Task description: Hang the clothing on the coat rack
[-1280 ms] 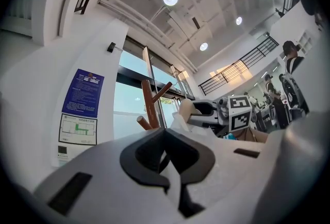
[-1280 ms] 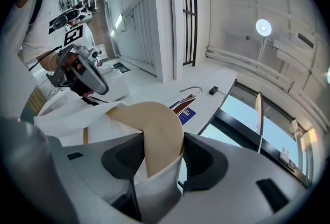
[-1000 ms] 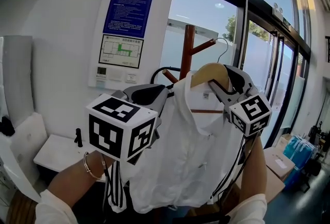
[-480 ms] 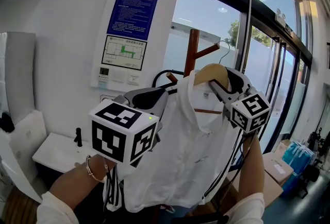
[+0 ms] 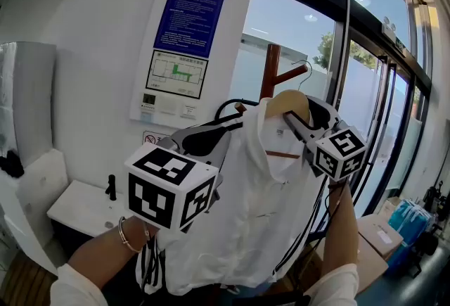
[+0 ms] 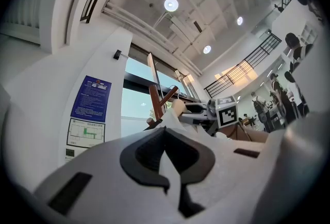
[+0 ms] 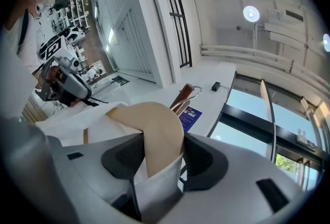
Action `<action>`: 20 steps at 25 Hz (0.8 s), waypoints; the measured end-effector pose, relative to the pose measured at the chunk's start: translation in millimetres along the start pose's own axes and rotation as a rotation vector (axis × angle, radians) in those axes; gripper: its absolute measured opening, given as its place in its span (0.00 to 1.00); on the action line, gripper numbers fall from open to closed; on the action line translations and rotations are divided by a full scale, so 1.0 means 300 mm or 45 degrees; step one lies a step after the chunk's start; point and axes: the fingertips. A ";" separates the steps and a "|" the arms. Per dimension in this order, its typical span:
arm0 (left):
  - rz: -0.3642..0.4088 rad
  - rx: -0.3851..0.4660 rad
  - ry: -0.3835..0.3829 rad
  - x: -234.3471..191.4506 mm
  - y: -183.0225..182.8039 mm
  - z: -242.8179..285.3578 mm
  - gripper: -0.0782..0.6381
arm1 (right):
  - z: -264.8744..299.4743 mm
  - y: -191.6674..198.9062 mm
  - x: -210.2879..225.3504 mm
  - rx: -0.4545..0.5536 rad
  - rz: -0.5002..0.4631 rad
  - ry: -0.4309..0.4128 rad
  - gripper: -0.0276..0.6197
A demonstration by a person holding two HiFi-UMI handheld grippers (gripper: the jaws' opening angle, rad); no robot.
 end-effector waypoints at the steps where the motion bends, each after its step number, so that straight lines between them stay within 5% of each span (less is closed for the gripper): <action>1: 0.005 -0.002 -0.003 -0.001 0.003 -0.001 0.12 | 0.003 0.003 -0.004 0.003 0.002 -0.004 0.40; 20: 0.012 -0.037 -0.011 -0.023 0.075 -0.014 0.12 | 0.059 0.094 -0.087 -0.036 0.032 -0.084 0.40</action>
Point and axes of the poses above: the fingertips, and each gripper's own axes: z forward along the fingers, x to its right, y out of its underside, and after that the axes turned 11 degrees about x, right-handed
